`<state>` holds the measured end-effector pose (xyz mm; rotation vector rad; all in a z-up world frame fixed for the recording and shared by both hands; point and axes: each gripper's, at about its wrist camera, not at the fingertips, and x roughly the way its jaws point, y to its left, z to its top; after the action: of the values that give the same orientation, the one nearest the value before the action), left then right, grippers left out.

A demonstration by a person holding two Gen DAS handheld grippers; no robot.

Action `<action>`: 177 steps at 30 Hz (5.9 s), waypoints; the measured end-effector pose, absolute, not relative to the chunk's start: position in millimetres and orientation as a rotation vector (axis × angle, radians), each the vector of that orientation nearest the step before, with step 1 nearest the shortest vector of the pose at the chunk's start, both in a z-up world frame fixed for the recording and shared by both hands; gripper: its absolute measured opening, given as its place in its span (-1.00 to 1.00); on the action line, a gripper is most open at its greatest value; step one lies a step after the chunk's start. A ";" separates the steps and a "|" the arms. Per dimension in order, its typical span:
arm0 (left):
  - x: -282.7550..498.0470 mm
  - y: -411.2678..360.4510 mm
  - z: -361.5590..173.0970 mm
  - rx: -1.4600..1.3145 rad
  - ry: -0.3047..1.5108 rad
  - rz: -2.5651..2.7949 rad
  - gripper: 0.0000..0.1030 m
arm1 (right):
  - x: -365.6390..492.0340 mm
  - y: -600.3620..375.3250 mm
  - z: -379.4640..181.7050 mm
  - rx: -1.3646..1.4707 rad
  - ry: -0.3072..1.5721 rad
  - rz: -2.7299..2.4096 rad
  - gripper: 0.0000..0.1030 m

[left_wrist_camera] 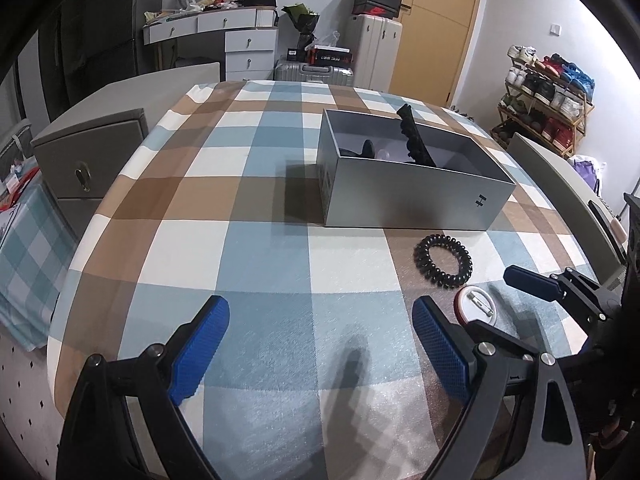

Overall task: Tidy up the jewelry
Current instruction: 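Close the right tool on the red-rimmed white badge, then grasp the black coil hair tie with the left tool while the right tool holds the badge, then carry the badge and hair tie into the grey box with both tools, then open both tools to drop the badge and hair tie into the box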

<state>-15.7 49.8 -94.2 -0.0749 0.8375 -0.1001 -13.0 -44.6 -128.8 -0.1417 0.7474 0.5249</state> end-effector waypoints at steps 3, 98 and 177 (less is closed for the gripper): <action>-15.1 50.4 -95.3 -0.070 0.839 -0.098 0.75 | -11.4 -41.9 -131.2 -0.159 0.759 0.519 0.20; 35.3 -13.7 -39.8 0.033 0.735 -0.383 -0.33 | 19.4 -120.3 -72.0 0.081 0.584 0.481 -0.19; 54.2 33.6 -16.8 -0.064 0.550 -0.167 0.61 | 46.9 -108.2 -34.5 0.150 0.378 0.455 0.88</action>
<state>54.2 33.6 -16.9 -0.0641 0.5504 -0.1669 46.9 -108.2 -34.5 0.1499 0.3783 0.4553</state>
